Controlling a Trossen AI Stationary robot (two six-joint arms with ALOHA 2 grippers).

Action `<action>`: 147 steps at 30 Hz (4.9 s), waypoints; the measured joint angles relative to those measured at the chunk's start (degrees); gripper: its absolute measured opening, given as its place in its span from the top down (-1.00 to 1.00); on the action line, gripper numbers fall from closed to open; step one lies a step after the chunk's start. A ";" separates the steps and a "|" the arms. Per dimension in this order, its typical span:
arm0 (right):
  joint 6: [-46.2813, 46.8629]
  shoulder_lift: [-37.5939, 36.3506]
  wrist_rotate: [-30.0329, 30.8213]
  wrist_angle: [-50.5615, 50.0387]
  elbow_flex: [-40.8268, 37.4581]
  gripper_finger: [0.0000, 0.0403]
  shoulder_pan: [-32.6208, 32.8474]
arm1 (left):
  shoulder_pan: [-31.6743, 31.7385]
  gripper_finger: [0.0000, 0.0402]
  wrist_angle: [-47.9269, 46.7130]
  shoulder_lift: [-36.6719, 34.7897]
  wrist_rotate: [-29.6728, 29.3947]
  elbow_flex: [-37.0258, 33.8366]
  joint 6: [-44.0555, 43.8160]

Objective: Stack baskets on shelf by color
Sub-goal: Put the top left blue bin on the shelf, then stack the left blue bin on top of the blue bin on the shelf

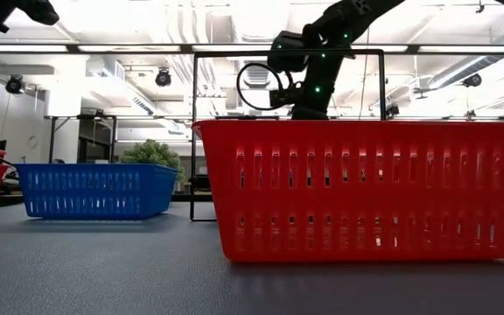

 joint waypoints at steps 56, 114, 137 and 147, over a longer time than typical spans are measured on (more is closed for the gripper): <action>-9.62 -34.65 -6.27 78.37 -48.10 0.96 24.33 | -0.01 1.00 3.13 11.11 -0.02 0.20 -9.20; -0.62 -49.83 1.95 66.32 -52.26 0.19 23.54 | -12.73 0.50 -104.88 73.38 -6.90 54.58 -46.01; -0.68 -50.23 2.34 64.83 -52.35 0.12 23.54 | -12.73 0.22 -104.56 82.20 -7.63 54.24 -40.00; -0.81 -50.23 2.36 64.55 -52.35 0.12 23.54 | -12.73 0.81 -105.17 82.18 -7.58 54.18 -40.16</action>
